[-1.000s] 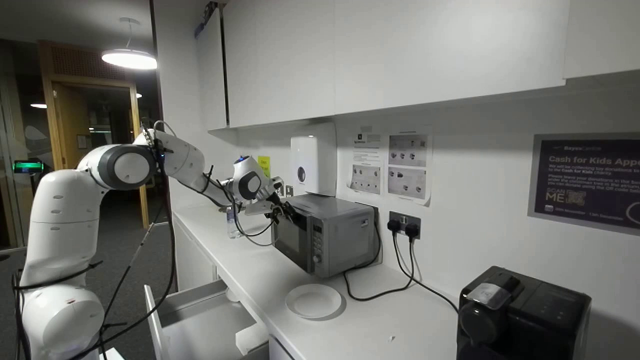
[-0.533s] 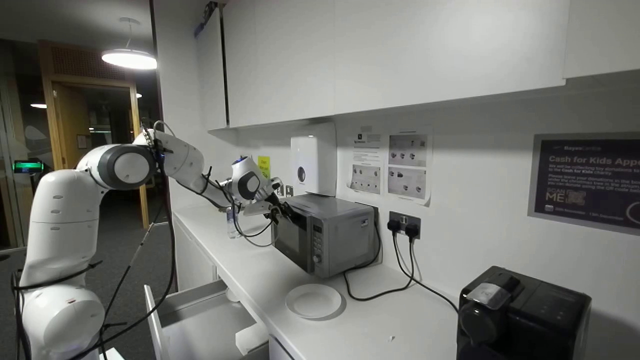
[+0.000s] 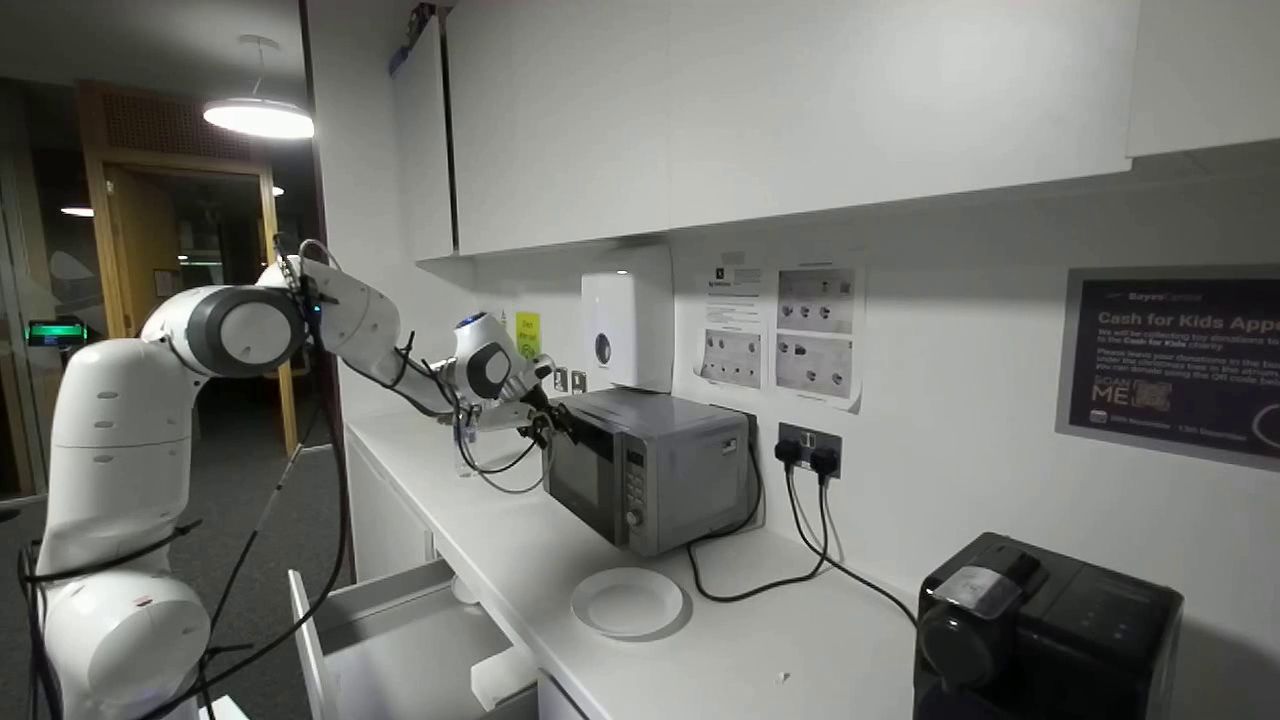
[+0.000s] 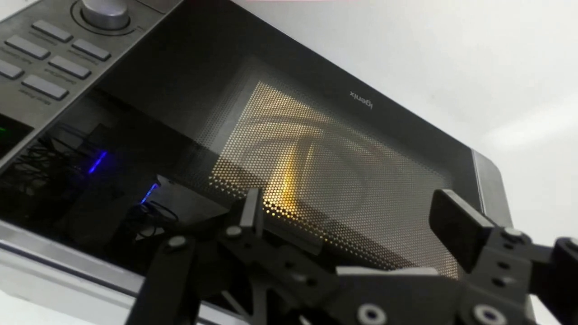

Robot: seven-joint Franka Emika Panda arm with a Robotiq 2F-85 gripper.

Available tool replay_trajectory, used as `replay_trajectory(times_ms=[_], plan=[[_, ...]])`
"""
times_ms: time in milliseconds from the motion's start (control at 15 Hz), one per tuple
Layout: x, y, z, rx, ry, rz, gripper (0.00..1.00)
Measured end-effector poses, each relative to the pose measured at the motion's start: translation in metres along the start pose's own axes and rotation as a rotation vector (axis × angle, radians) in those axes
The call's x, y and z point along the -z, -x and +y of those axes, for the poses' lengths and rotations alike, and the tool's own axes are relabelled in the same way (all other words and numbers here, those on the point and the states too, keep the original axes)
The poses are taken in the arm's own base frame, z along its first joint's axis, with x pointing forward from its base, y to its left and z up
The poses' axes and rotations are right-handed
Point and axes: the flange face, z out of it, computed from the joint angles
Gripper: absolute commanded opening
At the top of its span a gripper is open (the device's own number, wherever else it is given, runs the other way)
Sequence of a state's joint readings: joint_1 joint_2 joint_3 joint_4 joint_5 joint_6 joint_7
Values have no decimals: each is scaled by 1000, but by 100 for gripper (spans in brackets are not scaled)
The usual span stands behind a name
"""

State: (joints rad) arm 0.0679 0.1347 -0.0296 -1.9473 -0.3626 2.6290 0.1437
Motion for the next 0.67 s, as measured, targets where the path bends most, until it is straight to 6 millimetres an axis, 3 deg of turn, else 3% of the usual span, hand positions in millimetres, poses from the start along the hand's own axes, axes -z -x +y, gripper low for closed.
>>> replay_trajectory(times_ms=[667], plan=[[27, 26, -35, -166, -224, -40, 100]])
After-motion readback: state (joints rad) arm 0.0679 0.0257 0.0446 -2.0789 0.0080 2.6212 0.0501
